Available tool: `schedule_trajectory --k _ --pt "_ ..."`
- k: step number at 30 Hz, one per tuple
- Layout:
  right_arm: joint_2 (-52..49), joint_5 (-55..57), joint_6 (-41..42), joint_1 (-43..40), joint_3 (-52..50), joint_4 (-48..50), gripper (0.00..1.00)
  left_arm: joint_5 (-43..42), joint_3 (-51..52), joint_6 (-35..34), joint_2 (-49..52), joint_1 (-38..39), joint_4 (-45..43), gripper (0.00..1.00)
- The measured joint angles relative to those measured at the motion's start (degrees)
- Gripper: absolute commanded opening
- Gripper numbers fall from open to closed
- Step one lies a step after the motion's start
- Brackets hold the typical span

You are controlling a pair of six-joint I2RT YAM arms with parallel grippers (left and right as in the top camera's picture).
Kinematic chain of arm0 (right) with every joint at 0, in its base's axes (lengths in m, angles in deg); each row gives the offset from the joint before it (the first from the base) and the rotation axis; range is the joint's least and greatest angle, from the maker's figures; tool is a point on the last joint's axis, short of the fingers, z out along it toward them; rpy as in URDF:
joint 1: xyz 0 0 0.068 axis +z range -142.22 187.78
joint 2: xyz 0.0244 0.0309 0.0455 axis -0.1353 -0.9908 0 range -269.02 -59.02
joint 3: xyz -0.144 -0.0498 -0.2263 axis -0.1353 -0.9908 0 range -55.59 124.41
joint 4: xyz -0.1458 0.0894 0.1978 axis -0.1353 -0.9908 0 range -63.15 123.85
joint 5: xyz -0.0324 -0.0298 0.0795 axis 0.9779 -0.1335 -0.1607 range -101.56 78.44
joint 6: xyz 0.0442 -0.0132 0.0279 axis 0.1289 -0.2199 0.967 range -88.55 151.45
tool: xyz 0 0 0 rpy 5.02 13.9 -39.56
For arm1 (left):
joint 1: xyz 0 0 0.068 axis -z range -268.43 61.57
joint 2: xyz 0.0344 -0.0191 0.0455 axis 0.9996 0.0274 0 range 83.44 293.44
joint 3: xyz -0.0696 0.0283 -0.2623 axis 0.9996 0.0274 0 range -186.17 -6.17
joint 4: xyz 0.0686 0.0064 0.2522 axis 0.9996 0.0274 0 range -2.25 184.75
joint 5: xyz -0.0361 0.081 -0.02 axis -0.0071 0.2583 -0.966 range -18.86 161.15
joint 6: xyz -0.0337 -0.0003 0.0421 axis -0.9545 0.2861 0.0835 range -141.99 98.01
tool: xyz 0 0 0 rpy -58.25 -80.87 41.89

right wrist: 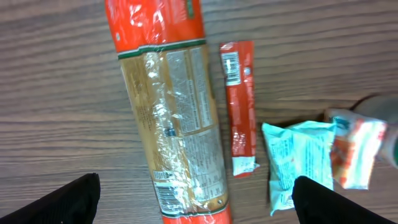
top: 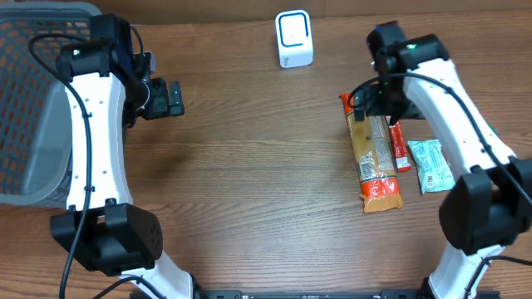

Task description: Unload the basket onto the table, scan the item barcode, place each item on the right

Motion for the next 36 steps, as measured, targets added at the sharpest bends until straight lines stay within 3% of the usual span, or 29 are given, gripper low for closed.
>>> schedule_trajectory --k 36 --pt "-0.2 0.0 0.9 -0.7 0.0 1.8 1.00 0.0 0.0 0.0 0.0 0.0 0.0 1.00"
